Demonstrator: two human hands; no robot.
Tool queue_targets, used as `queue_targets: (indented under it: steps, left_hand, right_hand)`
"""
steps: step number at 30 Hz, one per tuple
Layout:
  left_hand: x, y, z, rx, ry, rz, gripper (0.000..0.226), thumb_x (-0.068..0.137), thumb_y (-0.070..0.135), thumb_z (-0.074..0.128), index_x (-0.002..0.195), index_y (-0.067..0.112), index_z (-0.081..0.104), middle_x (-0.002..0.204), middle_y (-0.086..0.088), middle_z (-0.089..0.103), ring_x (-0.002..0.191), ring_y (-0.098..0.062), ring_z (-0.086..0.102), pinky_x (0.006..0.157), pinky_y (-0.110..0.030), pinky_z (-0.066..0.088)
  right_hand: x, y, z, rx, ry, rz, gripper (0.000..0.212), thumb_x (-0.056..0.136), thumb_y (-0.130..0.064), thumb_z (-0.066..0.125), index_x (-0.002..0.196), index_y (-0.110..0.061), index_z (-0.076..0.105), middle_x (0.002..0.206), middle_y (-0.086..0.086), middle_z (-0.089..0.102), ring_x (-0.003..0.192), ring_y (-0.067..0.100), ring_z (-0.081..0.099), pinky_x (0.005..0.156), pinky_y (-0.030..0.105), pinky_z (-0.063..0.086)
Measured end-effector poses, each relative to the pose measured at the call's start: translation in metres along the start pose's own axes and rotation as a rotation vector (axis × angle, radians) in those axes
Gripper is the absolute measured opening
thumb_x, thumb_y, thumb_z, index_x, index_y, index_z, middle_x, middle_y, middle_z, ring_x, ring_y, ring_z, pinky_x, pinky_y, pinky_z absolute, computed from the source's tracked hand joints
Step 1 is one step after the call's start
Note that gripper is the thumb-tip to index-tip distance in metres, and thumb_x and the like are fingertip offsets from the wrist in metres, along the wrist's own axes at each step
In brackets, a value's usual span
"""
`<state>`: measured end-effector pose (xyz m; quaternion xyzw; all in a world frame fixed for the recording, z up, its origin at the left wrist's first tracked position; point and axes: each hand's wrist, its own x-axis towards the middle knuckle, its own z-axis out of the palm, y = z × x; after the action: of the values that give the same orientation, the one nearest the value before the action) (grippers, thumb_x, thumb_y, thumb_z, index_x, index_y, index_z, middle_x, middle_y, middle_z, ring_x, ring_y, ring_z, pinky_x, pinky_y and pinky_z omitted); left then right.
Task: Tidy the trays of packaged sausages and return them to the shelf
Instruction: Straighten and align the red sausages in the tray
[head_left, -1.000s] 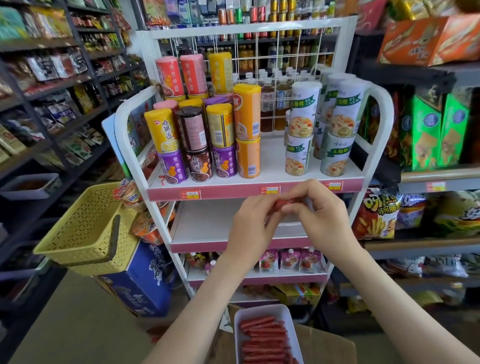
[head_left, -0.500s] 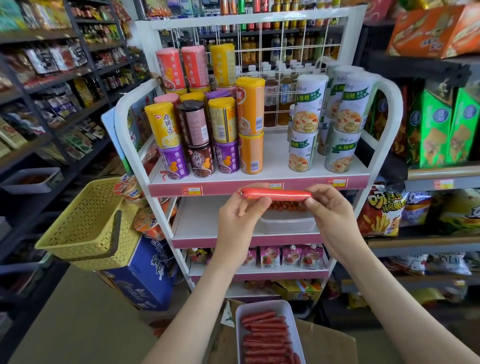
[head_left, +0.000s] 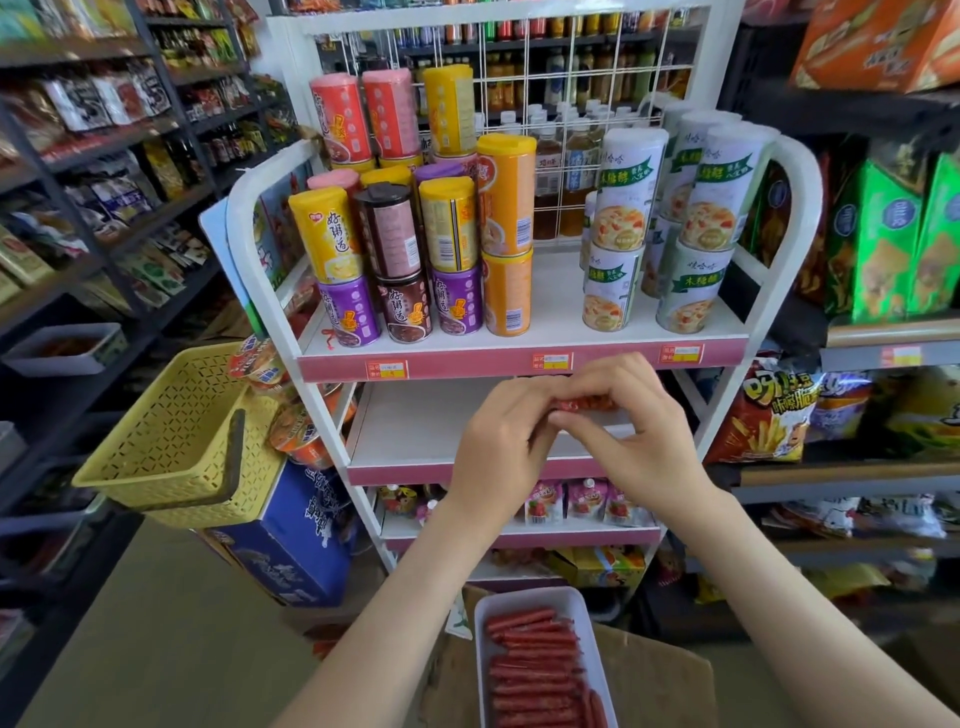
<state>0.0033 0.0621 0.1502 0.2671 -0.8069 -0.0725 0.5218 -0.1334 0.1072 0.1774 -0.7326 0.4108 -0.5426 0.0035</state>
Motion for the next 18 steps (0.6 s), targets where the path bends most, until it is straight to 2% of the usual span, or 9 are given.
queue_targets:
  steps: [4,8,9,11,13,15,17,18]
  left_hand:
    - [0.001,-0.002,-0.001,0.014,-0.005,0.0,0.022,0.088,0.01,0.056,0.104,0.002,0.068,0.101,-0.008,0.069,0.1,-0.018,0.059,0.091,-0.022,0.045]
    - [-0.001,-0.005,0.0,0.014,-0.018,-0.032,0.025,0.087,0.014,0.058,0.108,0.003,0.067,0.101,-0.008,0.069,0.099,-0.015,0.059,0.089,-0.02,0.046]
    - [-0.001,-0.003,-0.001,-0.046,-0.021,-0.112,0.027,0.087,0.016,0.06,0.111,0.005,0.065,0.102,-0.006,0.069,0.097,-0.012,0.06,0.088,-0.021,0.049]
    - [-0.001,0.003,-0.003,-0.259,-0.023,-0.413,0.031,0.087,0.018,0.065,0.118,0.017,0.058,0.102,0.002,0.068,0.094,-0.003,0.062,0.082,-0.021,0.052]
    - [-0.001,0.004,-0.004,-0.479,-0.017,-0.684,0.04,0.087,0.018,0.067,0.121,0.028,0.048,0.099,0.005,0.069,0.094,-0.002,0.064,0.081,-0.019,0.052]
    - [-0.005,-0.005,-0.002,-0.546,-0.029,-0.792,0.04,0.087,0.019,0.067,0.122,0.026,0.048,0.095,0.001,0.069,0.091,-0.009,0.066,0.08,-0.023,0.053]
    - [-0.013,-0.012,0.004,-0.556,-0.126,-0.868,0.039,0.088,0.023,0.066,0.123,0.026,0.049,0.097,-0.003,0.069,0.089,-0.013,0.068,0.079,-0.032,0.056]
    - [-0.02,-0.017,0.009,-0.568,-0.18,-0.92,0.039,0.089,0.026,0.065,0.124,0.027,0.049,0.099,-0.003,0.069,0.087,-0.012,0.068,0.078,-0.031,0.057]
  right_hand:
    - [-0.002,0.005,0.003,0.035,0.02,0.004,0.013,0.081,-0.015,0.069,0.092,-0.009,0.066,0.094,-0.01,0.056,0.091,0.01,0.053,0.078,0.026,0.048]
    - [-0.002,0.007,0.005,0.053,-0.008,0.037,0.019,0.082,-0.017,0.066,0.101,-0.016,0.064,0.098,-0.014,0.057,0.096,0.009,0.053,0.084,0.023,0.046]
    - [-0.003,0.008,0.005,0.077,-0.04,0.093,0.026,0.082,-0.021,0.066,0.108,-0.02,0.061,0.101,-0.018,0.056,0.1,0.009,0.053,0.087,0.021,0.045]
    - [-0.007,0.012,0.007,0.158,-0.143,0.282,0.051,0.079,-0.024,0.072,0.123,-0.033,0.049,0.114,-0.021,0.053,0.109,0.004,0.053,0.093,0.017,0.043]
    - [-0.016,0.02,0.012,0.219,-0.277,0.454,0.07,0.08,-0.014,0.074,0.131,-0.041,0.035,0.119,-0.015,0.054,0.109,0.002,0.056,0.094,0.02,0.046]
    - [-0.029,0.028,0.017,0.229,-0.348,0.548,0.073,0.084,-0.005,0.069,0.135,-0.042,0.031,0.116,-0.009,0.056,0.097,0.005,0.063,0.087,0.026,0.053]
    - [-0.041,0.034,0.021,0.25,-0.377,0.619,0.074,0.087,-0.003,0.065,0.135,-0.044,0.027,0.114,-0.006,0.055,0.083,0.01,0.067,0.076,0.026,0.056]
    - [-0.048,0.038,0.024,0.27,-0.394,0.656,0.074,0.088,-0.002,0.063,0.133,-0.047,0.026,0.114,-0.006,0.055,0.079,0.012,0.068,0.073,0.026,0.055]
